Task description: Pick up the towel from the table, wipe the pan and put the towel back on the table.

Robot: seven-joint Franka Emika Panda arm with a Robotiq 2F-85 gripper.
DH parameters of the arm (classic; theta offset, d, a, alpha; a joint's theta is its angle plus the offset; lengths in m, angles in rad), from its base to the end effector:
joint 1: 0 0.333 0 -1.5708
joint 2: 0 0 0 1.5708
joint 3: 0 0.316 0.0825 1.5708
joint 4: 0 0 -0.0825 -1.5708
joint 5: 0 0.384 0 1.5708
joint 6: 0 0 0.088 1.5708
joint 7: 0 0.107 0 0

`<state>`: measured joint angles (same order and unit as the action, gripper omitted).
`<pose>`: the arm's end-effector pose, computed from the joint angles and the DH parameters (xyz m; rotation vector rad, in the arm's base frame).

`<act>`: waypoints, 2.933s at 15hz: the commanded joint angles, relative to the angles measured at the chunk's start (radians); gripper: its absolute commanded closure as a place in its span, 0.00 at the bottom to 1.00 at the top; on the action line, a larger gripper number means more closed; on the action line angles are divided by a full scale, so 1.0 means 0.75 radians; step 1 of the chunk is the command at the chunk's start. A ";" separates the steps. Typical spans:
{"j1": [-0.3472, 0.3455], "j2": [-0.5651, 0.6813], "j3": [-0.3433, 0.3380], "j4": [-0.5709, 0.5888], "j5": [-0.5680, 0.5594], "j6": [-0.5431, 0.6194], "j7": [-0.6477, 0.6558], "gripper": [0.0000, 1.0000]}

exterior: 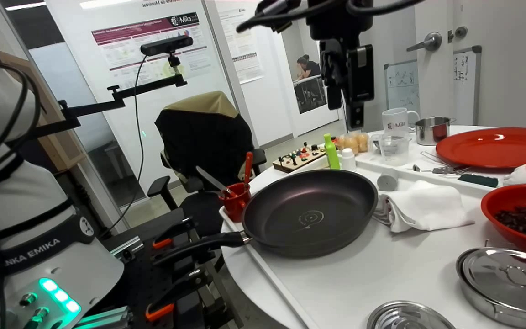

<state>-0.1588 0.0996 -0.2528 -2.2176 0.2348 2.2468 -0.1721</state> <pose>0.4906 -0.2064 0.3282 -2.9190 0.5802 0.0272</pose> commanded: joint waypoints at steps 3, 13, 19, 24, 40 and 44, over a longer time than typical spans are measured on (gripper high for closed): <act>-0.028 0.190 0.065 0.091 0.012 0.208 0.083 0.00; -0.041 0.594 0.137 0.468 -0.081 0.164 0.171 0.00; -0.056 0.799 0.151 0.727 -0.103 0.032 0.193 0.00; -0.059 0.890 0.159 0.798 -0.106 0.069 0.187 0.00; -0.076 0.990 0.189 0.793 -0.085 0.153 0.214 0.33; -0.085 0.997 0.184 0.795 -0.082 0.148 0.230 0.63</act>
<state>-0.2085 0.8308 -0.1223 -1.6423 0.1833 2.3549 -0.0265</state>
